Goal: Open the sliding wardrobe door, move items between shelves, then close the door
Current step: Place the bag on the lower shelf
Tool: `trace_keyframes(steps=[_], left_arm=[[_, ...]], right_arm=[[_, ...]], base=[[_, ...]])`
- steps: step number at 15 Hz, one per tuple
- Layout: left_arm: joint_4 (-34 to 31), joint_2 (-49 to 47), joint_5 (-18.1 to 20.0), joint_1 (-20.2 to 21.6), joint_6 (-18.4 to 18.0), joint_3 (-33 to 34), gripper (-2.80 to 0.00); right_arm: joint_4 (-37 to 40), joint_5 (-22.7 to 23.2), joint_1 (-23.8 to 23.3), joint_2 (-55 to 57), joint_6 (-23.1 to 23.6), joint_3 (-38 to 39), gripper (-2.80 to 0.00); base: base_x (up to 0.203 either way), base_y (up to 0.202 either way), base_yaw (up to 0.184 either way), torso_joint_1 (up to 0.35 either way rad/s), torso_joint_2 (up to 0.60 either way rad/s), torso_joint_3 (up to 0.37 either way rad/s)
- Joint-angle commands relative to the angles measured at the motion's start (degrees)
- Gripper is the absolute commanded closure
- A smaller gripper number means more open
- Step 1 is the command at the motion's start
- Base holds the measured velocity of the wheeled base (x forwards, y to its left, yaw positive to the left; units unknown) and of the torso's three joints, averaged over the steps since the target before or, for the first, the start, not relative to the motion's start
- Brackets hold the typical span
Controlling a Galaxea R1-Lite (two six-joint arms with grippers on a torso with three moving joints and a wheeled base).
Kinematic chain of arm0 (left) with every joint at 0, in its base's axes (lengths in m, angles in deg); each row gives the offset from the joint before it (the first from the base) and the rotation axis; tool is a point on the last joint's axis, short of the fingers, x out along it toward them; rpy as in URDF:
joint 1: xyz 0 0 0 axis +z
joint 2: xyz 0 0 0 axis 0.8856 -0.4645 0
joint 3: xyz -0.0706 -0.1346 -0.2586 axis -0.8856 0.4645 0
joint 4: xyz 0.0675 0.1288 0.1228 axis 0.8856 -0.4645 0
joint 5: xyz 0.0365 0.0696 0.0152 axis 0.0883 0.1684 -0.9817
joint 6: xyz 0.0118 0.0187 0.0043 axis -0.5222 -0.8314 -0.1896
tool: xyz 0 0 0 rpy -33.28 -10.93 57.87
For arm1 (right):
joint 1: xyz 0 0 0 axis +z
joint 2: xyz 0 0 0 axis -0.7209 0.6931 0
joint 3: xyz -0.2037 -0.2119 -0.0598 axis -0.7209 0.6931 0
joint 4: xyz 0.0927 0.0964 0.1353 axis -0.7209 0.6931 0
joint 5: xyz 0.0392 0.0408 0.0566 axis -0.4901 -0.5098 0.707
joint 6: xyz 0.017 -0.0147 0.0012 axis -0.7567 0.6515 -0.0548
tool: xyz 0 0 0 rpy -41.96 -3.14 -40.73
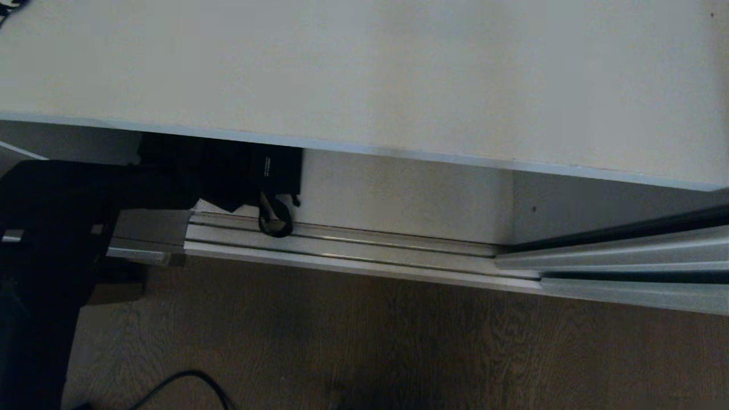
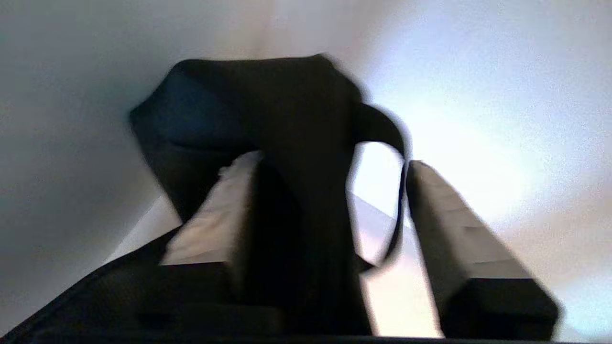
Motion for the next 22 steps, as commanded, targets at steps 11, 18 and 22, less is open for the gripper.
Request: trace_keyframes(steps=[11,18,22], left_arm=[[-14.86,4.49,3.81,-0.38,-8.71,0.09,-2.8],[-13.24,5.39,5.0,-0.38,-7.55,0.09,-2.8],[-8.49,4.88,11.6,-0.38,-13.53,0.01,-2.8]], right_arm=[[0.0,0.03,0.02,-0.2,0.04,0.09,0.0],[0.0,0.03,0.02,-0.2,0.04,0.09,0.0],[0.0,0.03,0.02,-0.2,0.04,0.09,0.0]], base=[[0.0,0.0,0.0,0.0,0.0,0.0],[0.0,0.0,0.0,0.0,0.0,0.0],[0.0,0.0,0.0,0.0,0.0,0.0]])
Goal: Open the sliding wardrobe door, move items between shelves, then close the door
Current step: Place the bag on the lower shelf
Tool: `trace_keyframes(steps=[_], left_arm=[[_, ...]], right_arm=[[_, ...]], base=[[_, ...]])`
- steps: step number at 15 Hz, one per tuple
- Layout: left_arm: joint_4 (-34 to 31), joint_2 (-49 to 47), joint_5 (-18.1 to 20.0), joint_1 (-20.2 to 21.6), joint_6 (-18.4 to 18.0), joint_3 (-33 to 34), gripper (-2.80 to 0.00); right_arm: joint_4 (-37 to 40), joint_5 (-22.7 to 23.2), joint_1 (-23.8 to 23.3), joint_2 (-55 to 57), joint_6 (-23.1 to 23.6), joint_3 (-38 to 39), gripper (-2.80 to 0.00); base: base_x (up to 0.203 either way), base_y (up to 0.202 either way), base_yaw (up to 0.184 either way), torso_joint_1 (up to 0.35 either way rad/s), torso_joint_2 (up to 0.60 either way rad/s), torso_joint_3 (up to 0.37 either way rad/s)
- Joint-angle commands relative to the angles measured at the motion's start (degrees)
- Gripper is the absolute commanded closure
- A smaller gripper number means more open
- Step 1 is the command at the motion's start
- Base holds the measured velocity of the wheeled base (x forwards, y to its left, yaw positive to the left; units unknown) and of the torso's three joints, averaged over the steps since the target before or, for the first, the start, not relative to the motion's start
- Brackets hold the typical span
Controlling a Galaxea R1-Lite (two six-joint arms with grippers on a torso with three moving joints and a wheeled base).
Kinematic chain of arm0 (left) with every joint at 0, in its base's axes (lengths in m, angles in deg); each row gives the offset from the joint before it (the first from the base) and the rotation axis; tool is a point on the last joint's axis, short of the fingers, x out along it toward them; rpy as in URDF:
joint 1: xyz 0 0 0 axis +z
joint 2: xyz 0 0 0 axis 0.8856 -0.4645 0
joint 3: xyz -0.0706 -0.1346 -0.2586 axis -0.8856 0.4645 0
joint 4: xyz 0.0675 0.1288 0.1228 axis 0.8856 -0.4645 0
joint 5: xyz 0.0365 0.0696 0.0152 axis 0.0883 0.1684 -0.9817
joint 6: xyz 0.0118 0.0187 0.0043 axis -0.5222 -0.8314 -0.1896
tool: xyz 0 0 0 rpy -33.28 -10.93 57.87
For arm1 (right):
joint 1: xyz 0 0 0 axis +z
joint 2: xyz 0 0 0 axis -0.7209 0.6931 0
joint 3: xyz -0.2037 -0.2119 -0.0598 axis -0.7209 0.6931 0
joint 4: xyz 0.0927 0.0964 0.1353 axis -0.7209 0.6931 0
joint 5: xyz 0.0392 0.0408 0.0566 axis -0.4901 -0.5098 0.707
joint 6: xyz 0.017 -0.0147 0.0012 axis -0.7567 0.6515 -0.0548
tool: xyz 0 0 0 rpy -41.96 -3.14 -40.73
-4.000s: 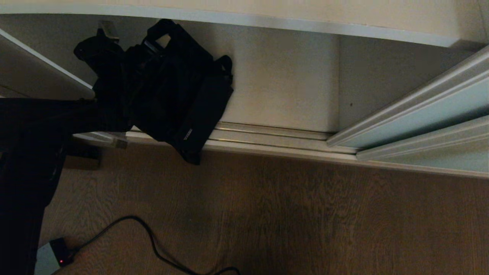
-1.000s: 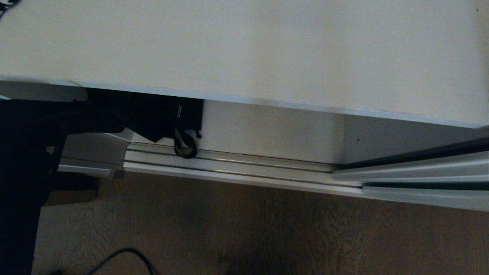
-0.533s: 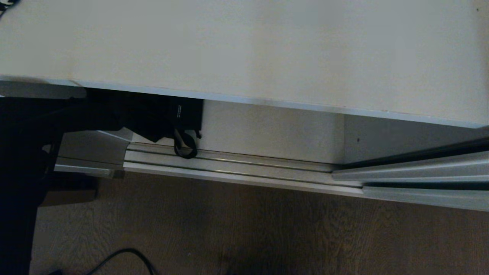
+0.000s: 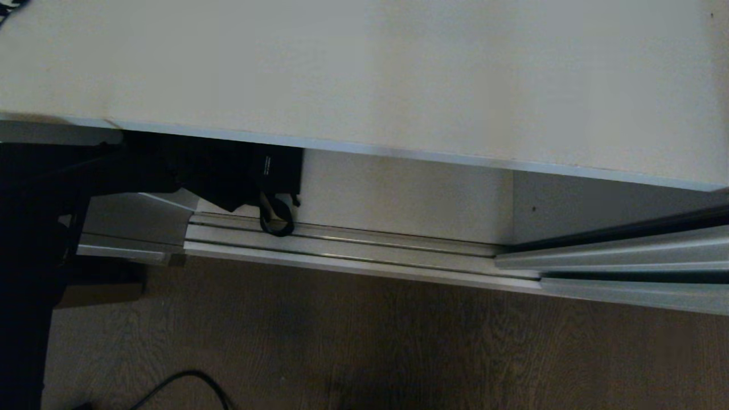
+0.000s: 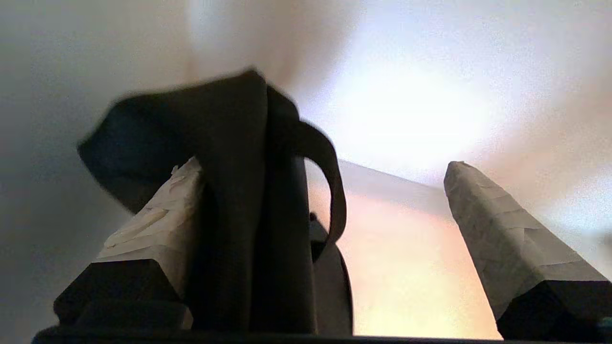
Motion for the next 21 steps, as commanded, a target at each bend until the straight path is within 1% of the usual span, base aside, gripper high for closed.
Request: trace_keyframes(steps=[1,2,3,5,7,8,11,12,14,15,16,18,19,20,21], left_arm=[[0.99,-0.69,1.78,-0.02,-3.42,-0.04,-2.8],[1.16,-0.92,3.24,-0.02,-5.01,-0.04,-2.8],[2.03,-0.95,4.09,0.02,-5.52,-0.04,-2.8],[2.58,-0.96,4.4,0.24,-5.93,0.04,-2.8],[1.96,-1.36,4.19,0.64,-7.25,0.04,-2.8],[1.62,-1.61,3.92,1.91,-8.29,0.04,-2.8],[0.28,-1.56,3.87,5.14,-9.15,0.04,-2.8],[-0.4,-1.66,3.94,5.29,-10.4,0.04,-2.8],[-1.57,-2.5,4.36,5.26,-14.44,0.06,-2.8],[-1.16,-2.53,4.57,5.25,-15.87,0.04,-2.8],[-0.17,-2.37,4.98,5.25,-16.61,0.04,-2.8],[3.51,-2.07,5.35,5.18,-16.52,0.04,-2.8],[7.25,-1.96,5.34,5.05,-16.41,0.04,-2.8],[9.68,-1.98,5.4,4.61,-16.71,0.04,-2.8],[10.18,-2.0,5.68,4.23,-18.21,0.04,-2.8]], right_arm=[[-0.02,0.01,0.02,-0.2,0.03,0.09,0.0],[-0.02,0.03,0.02,-0.2,0.03,0.09,0.0],[-0.02,0.03,0.02,-0.2,0.03,0.09,0.0],[-0.02,0.03,0.02,-0.2,0.03,0.09,0.0],[-0.02,0.03,0.02,-0.2,0.03,0.09,0.0],[-0.02,0.03,0.02,-0.2,0.03,0.09,0.0],[-0.02,0.03,0.02,-0.2,0.03,0.09,0.0],[-0.02,0.03,0.02,-0.2,0.03,0.09,0.0],[-0.02,0.03,0.02,-0.2,0.03,0.09,0.0],[-0.02,0.03,0.02,-0.2,0.03,0.09,0.0],[-0.02,0.03,0.02,-0.2,0.03,0.09,0.0],[-0.02,0.03,0.02,-0.2,0.03,0.09,0.0],[-0.02,0.03,0.02,-0.2,0.03,0.09,0.0],[-0.02,0.03,0.02,-0.2,0.03,0.09,0.0],[-0.02,0.03,0.02,-0.2,0.03,0.09,0.0]], base=[[0.0,0.0,0.0,0.0,0.0,0.0],[0.0,0.0,0.0,0.0,0.0,0.0],[0.0,0.0,0.0,0.0,0.0,0.0],[0.0,0.0,0.0,0.0,0.0,0.0],[0.0,0.0,0.0,0.0,0.0,0.0],[0.0,0.0,0.0,0.0,0.0,0.0],[0.0,0.0,0.0,0.0,0.0,0.0],[0.0,0.0,0.0,0.0,0.0,0.0],[0.0,0.0,0.0,0.0,0.0,0.0],[0.0,0.0,0.0,0.0,0.0,0.0],[0.0,0.0,0.0,0.0,0.0,0.0],[0.0,0.0,0.0,0.0,0.0,0.0],[0.0,0.0,0.0,0.0,0.0,0.0],[0.0,0.0,0.0,0.0,0.0,0.0],[0.0,0.0,0.0,0.0,0.0,0.0]])
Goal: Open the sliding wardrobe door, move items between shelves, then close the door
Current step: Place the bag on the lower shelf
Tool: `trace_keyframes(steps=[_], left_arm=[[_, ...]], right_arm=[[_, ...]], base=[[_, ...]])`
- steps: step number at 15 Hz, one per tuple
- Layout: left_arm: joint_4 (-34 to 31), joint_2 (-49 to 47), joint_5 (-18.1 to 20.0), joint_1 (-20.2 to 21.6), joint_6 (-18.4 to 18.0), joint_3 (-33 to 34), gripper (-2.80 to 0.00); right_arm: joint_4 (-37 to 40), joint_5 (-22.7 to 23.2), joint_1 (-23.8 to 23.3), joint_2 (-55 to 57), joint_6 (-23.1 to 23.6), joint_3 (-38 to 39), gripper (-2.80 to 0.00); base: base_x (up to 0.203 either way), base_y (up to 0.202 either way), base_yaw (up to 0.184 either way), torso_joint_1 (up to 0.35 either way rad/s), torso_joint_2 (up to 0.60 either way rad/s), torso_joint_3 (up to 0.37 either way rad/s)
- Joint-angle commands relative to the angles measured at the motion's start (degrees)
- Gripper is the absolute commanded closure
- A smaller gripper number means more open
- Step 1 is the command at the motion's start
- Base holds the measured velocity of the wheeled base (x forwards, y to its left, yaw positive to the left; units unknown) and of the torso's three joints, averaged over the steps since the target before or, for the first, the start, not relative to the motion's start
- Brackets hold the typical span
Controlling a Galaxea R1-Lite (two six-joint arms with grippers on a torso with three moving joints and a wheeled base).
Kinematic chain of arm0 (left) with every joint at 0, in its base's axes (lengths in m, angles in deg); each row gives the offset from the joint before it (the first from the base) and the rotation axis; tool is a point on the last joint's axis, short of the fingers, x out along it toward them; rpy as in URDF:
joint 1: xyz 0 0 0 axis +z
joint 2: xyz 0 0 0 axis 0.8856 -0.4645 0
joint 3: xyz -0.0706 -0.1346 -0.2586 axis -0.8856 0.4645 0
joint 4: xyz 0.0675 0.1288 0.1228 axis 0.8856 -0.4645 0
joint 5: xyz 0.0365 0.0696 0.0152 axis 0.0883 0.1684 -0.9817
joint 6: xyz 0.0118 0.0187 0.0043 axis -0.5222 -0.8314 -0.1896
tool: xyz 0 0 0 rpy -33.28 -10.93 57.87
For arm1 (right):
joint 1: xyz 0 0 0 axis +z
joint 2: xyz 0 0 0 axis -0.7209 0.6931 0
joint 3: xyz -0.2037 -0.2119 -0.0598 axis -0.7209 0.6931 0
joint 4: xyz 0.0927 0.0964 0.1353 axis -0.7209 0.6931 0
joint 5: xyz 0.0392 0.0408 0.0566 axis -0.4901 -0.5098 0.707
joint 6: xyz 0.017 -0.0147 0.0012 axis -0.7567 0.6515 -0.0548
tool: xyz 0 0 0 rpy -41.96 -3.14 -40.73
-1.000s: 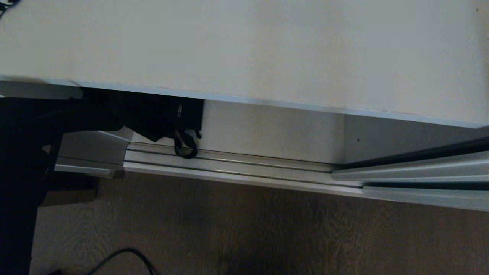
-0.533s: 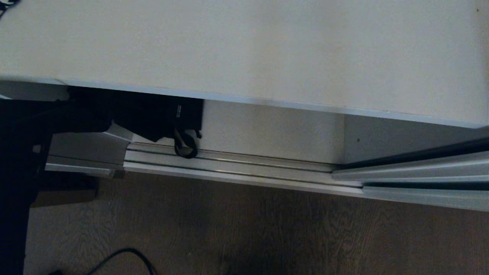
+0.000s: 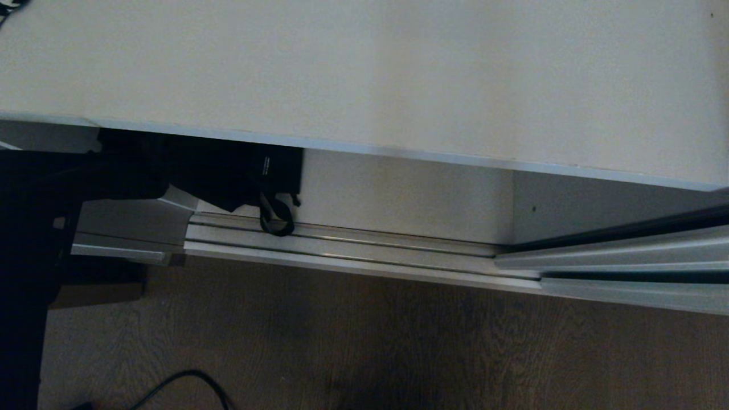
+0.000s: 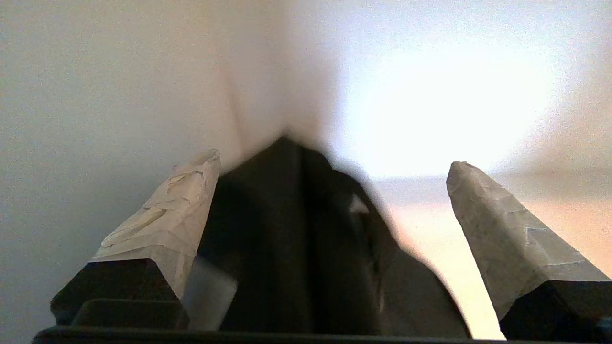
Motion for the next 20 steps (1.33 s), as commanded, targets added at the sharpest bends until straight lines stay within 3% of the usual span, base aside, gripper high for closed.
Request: trace_keyframes(steps=[1,4,10,11,15,17,20], left_arm=[[1.48,-0.08,0.52,-0.74,-1.91,-0.02,-2.8],[3.02,-0.12,3.56,-1.2,-1.81,-0.02,-2.8],[3.41,-0.41,2.83,-3.66,-1.0,-0.02,-2.8],[3.46,-0.61,2.35,-3.86,-1.02,-0.02,0.0],[3.11,-0.54,1.28,-4.58,0.91,-0.02,0.0],[1.18,-0.7,-1.81,-4.91,5.3,-0.02,0.0],[-9.03,-0.68,-3.84,-5.06,9.77,-0.02,0.0]], right_arm=[[0.0,0.03,0.02,-0.2,0.03,0.09,0.0],[0.0,0.03,0.02,-0.2,0.03,0.09,0.0],[0.0,0.03,0.02,-0.2,0.03,0.09,0.0],[0.0,0.03,0.02,-0.2,0.03,0.09,0.0],[0.0,0.03,0.02,-0.2,0.03,0.09,0.0],[0.0,0.03,0.02,-0.2,0.03,0.09,0.0],[0.0,0.03,0.02,-0.2,0.03,0.09,0.0]], base=[[0.0,0.0,0.0,0.0,0.0,0.0],[0.0,0.0,0.0,0.0,0.0,0.0],[0.0,0.0,0.0,0.0,0.0,0.0],[0.0,0.0,0.0,0.0,0.0,0.0],[0.0,0.0,0.0,0.0,0.0,0.0],[0.0,0.0,0.0,0.0,0.0,0.0],[0.0,0.0,0.0,0.0,0.0,0.0]])
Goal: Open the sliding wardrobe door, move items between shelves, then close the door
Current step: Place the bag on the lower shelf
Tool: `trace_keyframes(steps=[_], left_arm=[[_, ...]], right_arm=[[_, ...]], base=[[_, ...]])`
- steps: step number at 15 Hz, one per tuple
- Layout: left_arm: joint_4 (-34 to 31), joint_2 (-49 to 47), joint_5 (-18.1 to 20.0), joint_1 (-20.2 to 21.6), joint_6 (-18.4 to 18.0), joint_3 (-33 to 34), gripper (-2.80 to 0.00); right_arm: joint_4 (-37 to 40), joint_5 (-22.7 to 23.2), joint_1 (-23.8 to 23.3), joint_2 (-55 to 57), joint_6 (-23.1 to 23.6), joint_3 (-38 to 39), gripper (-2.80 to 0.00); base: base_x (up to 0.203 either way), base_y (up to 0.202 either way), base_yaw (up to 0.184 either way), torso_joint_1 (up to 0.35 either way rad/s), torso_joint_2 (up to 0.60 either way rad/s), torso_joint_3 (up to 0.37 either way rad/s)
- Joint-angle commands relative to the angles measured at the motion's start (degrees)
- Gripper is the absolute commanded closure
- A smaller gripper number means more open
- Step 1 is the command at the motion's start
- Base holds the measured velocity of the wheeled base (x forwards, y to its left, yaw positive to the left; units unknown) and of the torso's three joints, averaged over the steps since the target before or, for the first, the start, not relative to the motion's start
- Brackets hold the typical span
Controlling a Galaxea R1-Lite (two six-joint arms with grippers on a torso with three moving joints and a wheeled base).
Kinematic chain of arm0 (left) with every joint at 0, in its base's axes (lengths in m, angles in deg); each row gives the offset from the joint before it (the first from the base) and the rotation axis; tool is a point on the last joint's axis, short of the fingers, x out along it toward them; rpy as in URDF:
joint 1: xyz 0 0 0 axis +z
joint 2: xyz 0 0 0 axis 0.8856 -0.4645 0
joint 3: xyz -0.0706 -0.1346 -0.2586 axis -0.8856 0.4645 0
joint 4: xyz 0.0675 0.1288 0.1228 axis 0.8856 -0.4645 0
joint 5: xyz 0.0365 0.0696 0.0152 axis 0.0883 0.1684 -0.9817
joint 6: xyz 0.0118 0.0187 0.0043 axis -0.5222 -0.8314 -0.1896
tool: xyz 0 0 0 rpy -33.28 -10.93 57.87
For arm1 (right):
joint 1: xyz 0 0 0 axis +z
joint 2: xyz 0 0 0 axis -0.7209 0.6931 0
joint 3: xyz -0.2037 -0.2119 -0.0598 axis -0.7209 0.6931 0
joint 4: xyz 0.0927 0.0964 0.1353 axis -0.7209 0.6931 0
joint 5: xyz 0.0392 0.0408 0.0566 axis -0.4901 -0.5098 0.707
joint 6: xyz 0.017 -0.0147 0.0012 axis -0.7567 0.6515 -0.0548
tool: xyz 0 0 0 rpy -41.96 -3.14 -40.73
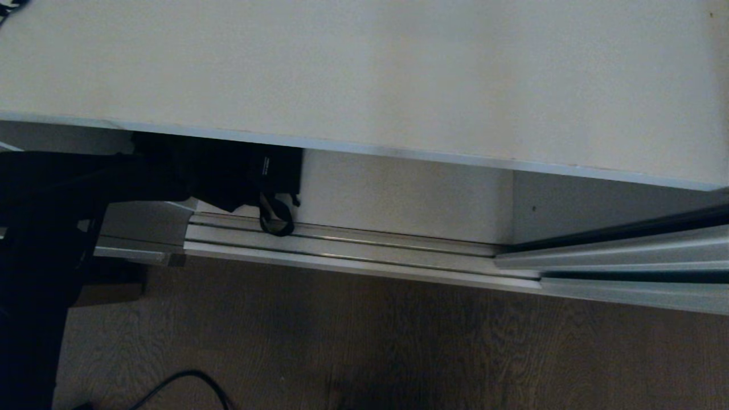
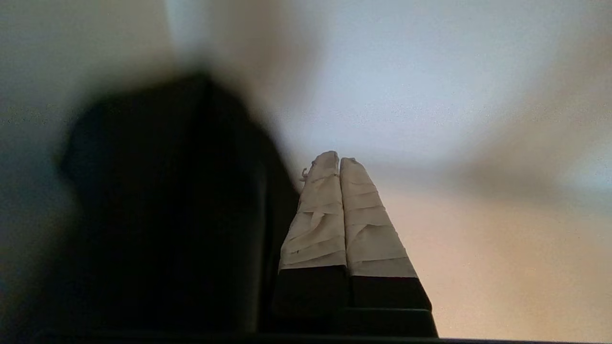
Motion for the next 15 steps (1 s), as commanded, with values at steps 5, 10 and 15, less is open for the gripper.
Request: trace_keyframes(steps=[5,10,15], left_arm=[[-3.35,-0.18,-1.77,-0.26,-0.42,0.0,0.0],[-3.44,-0.18,-2.08,-0.26,-0.88,0.01,0.0],[-3.47,0.08,-1.88,-0.26,-0.46,0.01,0.0]], right_arm=[[0.0,0.03,0.02,-0.2,0.03,0.09,0.0],[0.0,0.03,0.02,-0.2,0.03,0.09,0.0],[0.0,0.03,0.02,-0.2,0.03,0.09,0.0]], base=[[0.0,0.0,0.0,0.0,0.0,0.0],[0.0,0.0,0.0,0.0,0.0,0.0],[-0.084,0.0,-0.002,0.001,0.0,0.0]])
